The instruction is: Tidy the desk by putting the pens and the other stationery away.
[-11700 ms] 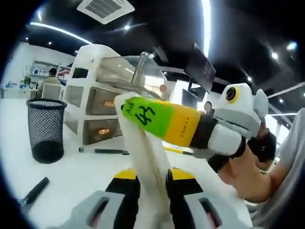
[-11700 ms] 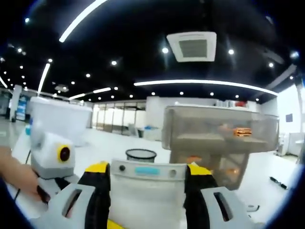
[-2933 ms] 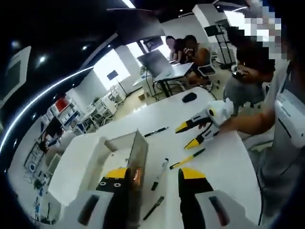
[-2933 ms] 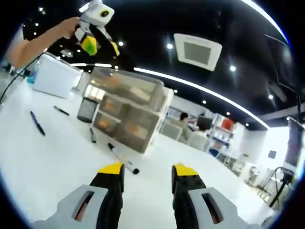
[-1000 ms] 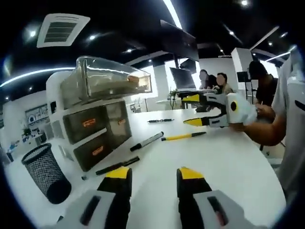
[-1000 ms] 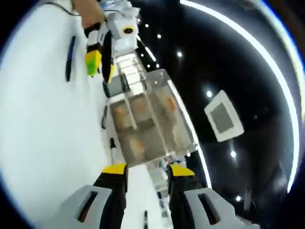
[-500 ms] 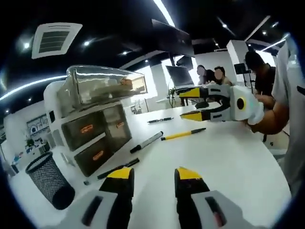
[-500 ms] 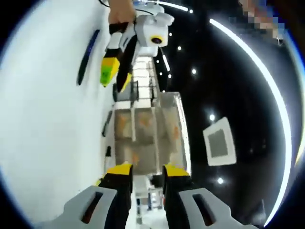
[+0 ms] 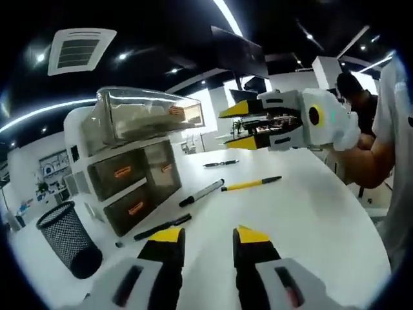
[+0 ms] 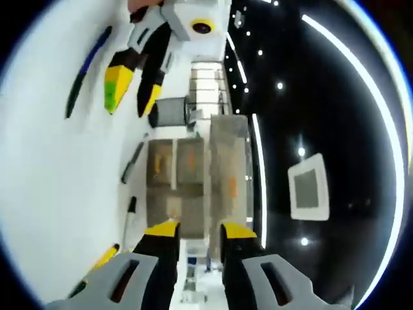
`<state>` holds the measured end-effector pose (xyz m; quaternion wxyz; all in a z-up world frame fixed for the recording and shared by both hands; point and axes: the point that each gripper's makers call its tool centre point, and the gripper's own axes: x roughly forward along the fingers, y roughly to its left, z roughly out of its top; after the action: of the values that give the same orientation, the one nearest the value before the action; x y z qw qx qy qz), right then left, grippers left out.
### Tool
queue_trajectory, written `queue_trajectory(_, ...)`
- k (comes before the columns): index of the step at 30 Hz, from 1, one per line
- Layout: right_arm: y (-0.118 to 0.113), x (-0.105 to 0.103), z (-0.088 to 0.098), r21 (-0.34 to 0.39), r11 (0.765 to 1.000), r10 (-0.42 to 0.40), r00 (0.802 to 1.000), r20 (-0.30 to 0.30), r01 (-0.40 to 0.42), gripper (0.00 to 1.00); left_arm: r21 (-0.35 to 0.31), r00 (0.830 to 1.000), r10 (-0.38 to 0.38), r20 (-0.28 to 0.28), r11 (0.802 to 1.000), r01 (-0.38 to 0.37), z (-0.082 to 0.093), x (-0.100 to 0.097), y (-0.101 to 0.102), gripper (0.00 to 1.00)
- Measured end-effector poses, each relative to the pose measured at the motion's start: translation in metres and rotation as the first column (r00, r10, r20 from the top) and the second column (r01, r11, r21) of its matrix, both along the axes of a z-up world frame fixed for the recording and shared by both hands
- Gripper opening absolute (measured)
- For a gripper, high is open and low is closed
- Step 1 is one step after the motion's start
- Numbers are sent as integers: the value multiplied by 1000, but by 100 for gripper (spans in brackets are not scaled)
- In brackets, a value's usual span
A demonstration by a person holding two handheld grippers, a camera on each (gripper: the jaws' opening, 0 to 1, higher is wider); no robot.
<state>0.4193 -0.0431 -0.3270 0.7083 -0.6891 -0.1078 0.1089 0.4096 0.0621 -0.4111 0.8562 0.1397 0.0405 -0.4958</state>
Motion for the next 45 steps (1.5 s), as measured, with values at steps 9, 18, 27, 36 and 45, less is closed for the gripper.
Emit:
queue_trajectory(9, 24, 8, 24, 8, 1000, 14, 1000, 12, -14, 22, 74, 1000, -9, 28, 997, 7, -16, 0, -3, 37)
queue_trajectory(18, 18, 9, 26, 17, 1000, -2, 1000, 20, 2, 13, 78, 999, 6, 51, 997, -10, -13, 3, 1, 35)
queue_trajectory(27, 44, 44, 30, -12, 1000, -9, 999, -39, 8, 11, 80, 996, 4, 87, 997, -11, -4, -1, 1, 35)
queue_trajectory(36, 47, 54, 33, 43, 999, -2, 999, -52, 4, 7, 131, 994, -17, 105, 991, 3, -13, -5, -3, 34)
queue_trajectory(45, 44, 56, 33, 67, 998, 2, 999, -37, 1, 7, 143, 995, -21, 98, 990, 7, -18, -6, -4, 34)
